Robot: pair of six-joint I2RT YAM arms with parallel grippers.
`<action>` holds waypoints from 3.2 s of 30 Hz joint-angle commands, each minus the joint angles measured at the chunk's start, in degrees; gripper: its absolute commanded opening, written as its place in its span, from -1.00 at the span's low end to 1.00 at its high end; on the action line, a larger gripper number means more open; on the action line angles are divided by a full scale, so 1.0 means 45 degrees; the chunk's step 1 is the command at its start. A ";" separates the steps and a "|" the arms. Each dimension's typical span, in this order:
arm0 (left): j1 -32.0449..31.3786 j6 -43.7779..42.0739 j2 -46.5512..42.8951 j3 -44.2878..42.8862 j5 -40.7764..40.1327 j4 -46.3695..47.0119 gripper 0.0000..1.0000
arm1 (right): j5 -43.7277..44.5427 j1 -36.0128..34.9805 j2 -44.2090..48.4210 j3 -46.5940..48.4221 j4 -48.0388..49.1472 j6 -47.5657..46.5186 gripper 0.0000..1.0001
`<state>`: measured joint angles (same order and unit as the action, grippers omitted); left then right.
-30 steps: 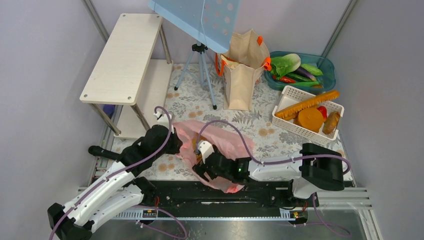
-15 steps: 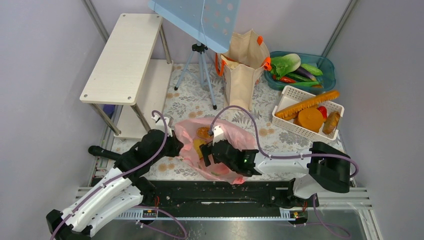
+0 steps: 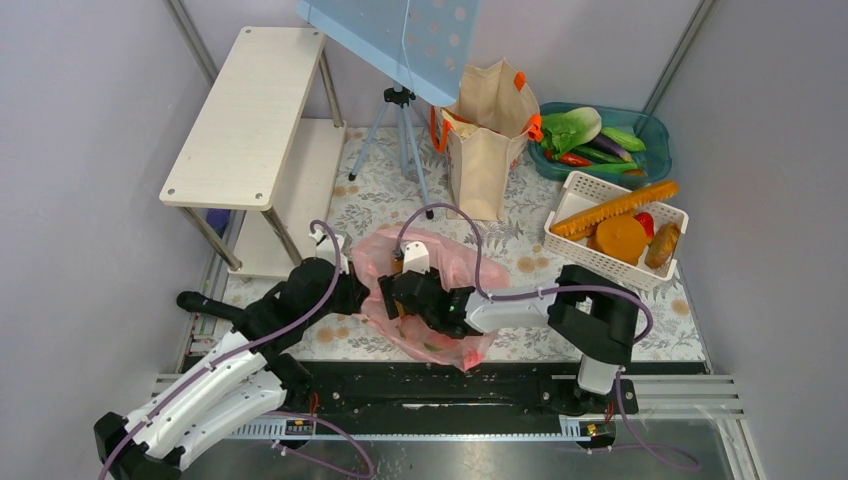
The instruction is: Untie the knot of the grocery bags and take out the mixed food
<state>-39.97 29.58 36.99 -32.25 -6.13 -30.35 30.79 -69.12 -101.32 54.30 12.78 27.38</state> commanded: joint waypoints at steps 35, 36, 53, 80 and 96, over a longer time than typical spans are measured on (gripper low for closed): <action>-0.0059 -0.2924 0.0460 -0.2859 0.0051 -0.1358 -1.00 | -0.3565 0.1942 0.0810 -0.2003 0.4394 0.2807 -1.00; -0.0054 -0.3261 0.0899 -0.3172 0.0029 -0.1361 -1.00 | -0.3478 0.1938 0.1360 -0.2133 0.4308 0.2633 -1.00; -0.0057 -0.5412 0.2494 -0.3299 -0.0834 -0.0714 -1.00 | -0.1544 0.1943 0.9248 -0.3430 0.2148 -0.0075 -1.00; -0.0052 -0.4993 0.2455 -0.2991 -0.1143 -0.0843 -1.00 | -0.0251 1.0592 1.2362 -0.0928 -0.6398 -0.2566 -1.00; -0.0059 -0.4953 0.2114 -0.2931 -0.1163 -0.0826 -1.00 | -0.3150 1.9762 0.9824 -0.3591 -0.2355 0.1706 -1.00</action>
<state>-40.05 6.57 47.57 -45.56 -11.20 -36.29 22.02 15.31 -52.80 37.45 -6.48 26.87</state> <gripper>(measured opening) 0.010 0.029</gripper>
